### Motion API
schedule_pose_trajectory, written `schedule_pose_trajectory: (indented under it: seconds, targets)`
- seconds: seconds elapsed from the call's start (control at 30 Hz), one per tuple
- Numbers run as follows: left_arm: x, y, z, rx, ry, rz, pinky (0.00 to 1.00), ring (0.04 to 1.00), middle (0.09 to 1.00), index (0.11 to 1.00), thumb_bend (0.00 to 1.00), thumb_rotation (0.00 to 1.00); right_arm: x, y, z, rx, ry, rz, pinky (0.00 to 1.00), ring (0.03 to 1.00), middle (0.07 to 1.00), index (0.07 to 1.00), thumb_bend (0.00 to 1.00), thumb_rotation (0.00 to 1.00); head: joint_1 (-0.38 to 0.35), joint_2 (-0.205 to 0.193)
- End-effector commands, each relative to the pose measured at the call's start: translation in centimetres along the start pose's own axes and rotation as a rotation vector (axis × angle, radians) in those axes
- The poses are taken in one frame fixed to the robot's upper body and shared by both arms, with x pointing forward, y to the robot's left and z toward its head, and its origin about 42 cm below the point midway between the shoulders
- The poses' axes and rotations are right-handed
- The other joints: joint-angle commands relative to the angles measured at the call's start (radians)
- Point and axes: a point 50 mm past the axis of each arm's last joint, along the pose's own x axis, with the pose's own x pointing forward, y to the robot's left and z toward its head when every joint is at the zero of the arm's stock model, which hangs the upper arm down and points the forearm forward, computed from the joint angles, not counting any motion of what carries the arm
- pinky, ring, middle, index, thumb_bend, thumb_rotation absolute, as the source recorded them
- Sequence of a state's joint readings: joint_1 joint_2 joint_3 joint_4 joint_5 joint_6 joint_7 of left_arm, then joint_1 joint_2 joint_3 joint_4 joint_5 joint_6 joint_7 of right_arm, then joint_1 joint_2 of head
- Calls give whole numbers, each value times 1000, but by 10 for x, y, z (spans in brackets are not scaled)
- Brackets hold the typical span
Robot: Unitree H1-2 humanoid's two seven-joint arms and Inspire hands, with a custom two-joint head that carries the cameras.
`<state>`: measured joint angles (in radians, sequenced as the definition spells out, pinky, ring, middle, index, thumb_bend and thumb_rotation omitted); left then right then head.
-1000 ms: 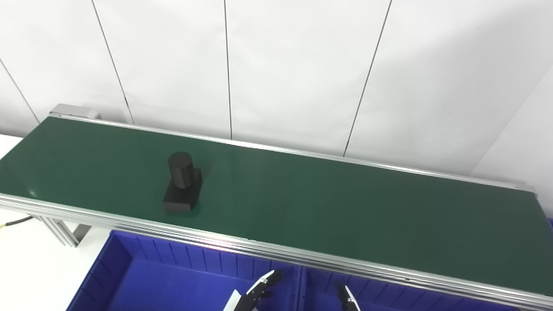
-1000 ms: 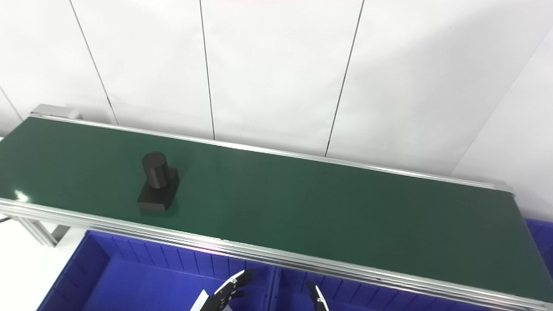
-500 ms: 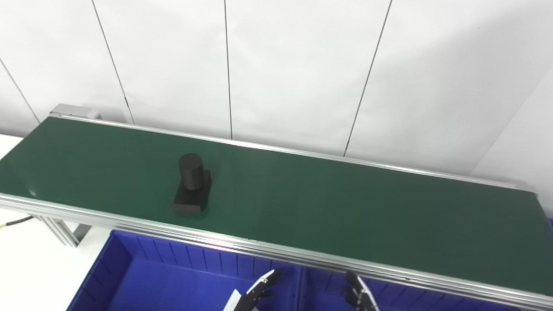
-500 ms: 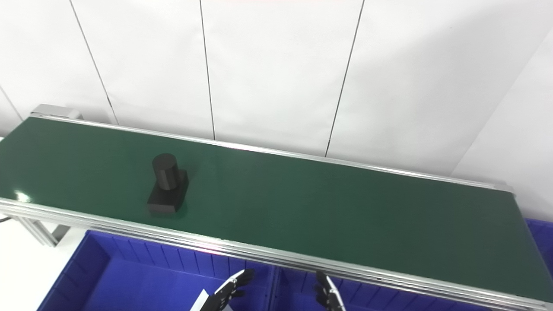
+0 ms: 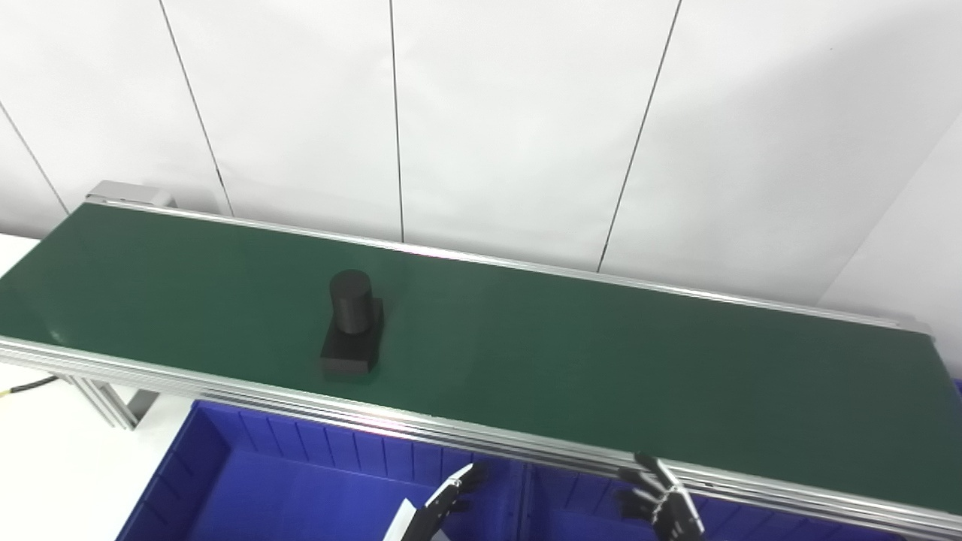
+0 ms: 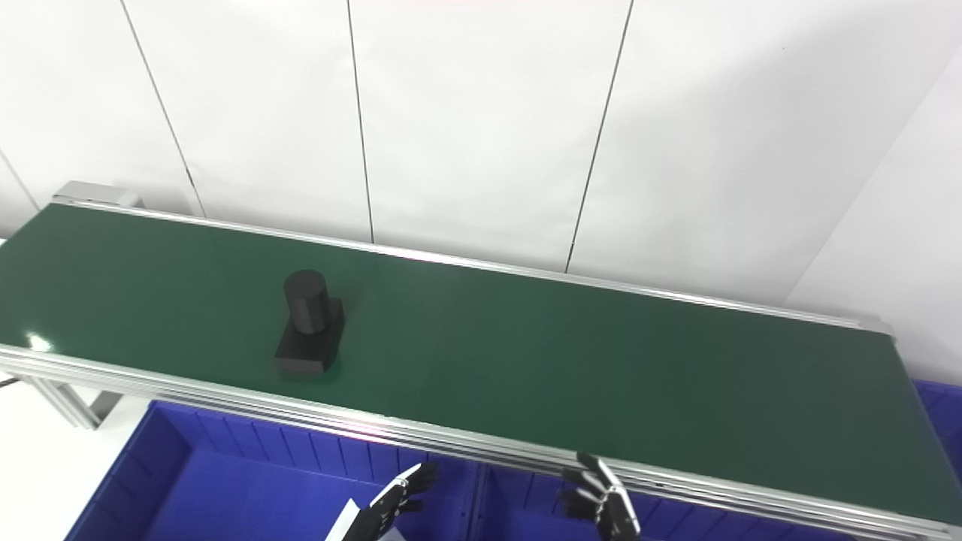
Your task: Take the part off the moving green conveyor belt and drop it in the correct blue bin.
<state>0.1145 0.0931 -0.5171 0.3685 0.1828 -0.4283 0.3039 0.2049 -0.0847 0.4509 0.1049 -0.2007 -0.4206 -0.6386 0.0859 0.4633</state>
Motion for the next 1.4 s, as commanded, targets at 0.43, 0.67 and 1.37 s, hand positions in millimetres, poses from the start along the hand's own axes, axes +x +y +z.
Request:
schedule_pose_trajectory:
  seconds: [0.43,0.67,1.37]
  targets:
    - [13,3,6,-17,-55,2,842,898,893,890,989,903,41,-16,40,55,-224,-11,931,926,922,882,844,1000,-15,-11]
    - [15,-1,5,-8,-56,4,827,889,884,889,999,918,64,-33,38,-65,-294,-1,1000,1000,975,895,830,1000,-9,-14]
    - [18,-13,8,-48,-51,-3,786,838,838,893,1000,896,163,-49,53,-44,-346,102,774,853,894,845,889,960,15,-23]
